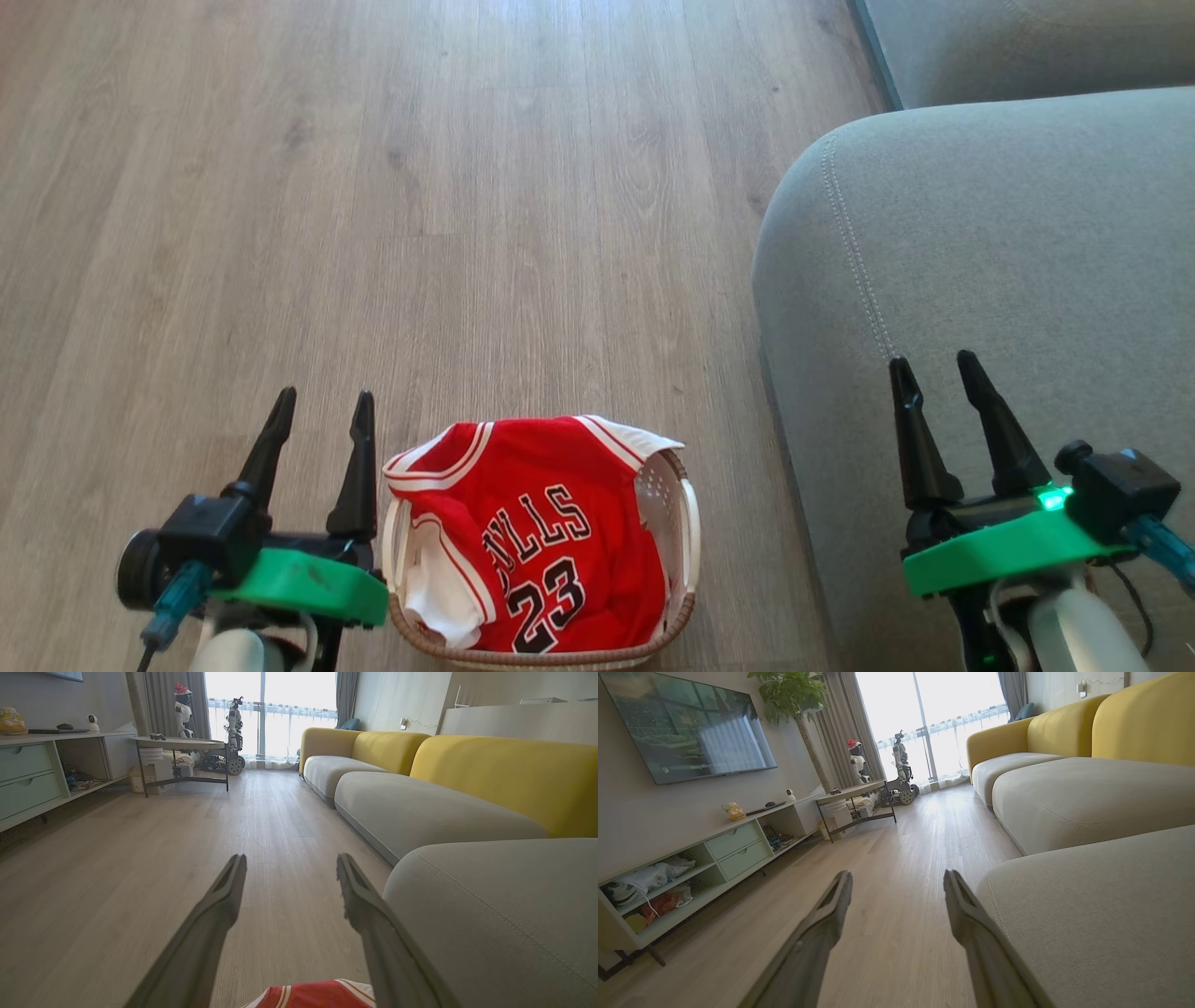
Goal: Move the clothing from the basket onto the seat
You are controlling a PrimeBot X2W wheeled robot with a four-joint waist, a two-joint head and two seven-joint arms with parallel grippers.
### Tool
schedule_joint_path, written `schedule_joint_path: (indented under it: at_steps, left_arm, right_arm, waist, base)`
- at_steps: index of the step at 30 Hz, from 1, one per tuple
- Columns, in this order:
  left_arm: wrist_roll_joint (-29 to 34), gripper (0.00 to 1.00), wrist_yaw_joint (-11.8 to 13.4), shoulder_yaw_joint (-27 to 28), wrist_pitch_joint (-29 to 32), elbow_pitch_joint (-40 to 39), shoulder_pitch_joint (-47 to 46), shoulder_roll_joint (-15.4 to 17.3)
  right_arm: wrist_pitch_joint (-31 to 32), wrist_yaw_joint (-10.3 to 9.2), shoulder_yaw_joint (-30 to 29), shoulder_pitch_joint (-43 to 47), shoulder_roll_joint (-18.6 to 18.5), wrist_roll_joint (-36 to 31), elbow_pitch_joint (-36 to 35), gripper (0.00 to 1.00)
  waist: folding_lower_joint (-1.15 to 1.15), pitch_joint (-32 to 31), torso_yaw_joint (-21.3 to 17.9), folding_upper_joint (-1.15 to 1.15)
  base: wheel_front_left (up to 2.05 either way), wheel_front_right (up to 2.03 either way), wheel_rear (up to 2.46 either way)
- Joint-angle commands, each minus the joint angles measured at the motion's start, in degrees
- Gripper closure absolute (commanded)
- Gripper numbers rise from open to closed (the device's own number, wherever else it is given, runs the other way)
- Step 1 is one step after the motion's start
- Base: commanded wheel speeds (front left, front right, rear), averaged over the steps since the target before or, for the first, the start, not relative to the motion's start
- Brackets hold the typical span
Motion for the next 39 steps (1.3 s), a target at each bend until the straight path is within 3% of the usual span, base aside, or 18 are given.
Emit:
schedule_joint_path:
  at_steps: [1, 12, 30, 39]
  left_arm:
    - [0.10, 0.00, -0.29, 1.76, -0.72, -2.13, -2.31, 0.74]
    - [-0.17, 0.00, -0.26, 1.97, -0.72, -1.95, -2.24, 0.72]
    - [-0.57, 0.00, -0.25, 0.87, -0.72, 0.56, -5.86, 0.70]
    - [-0.41, 0.00, -0.46, -1.20, -0.72, 9.40, -11.21, 0.92]
  right_arm:
    - [-0.60, 0.45, 0.97, -0.72, -0.47, -0.28, -1.76, 0.00]
    - [-0.60, 0.45, 0.56, -0.73, -0.08, -0.52, -1.02, 0.00]
    - [-0.60, 0.45, 0.46, -3.02, -0.27, -0.34, -3.07, 0.00]
    - [-0.60, 0.45, 0.36, -5.58, -0.41, -0.07, -6.60, 0.00]
  waist:
    - [0.00, -0.01, 0.01, 0.00]
    - [0.00, 0.17, -0.22, 0.00]
    - [0.00, 7.64, -3.27, 0.00]
    - [0.00, 14.38, -4.92, 0.00]
  base:
    - [0.00, 0.00, 0.00]
    - [0.00, 0.00, 0.00]
    - [0.00, 0.00, 0.00]
    - [0.00, 0.00, 0.00]
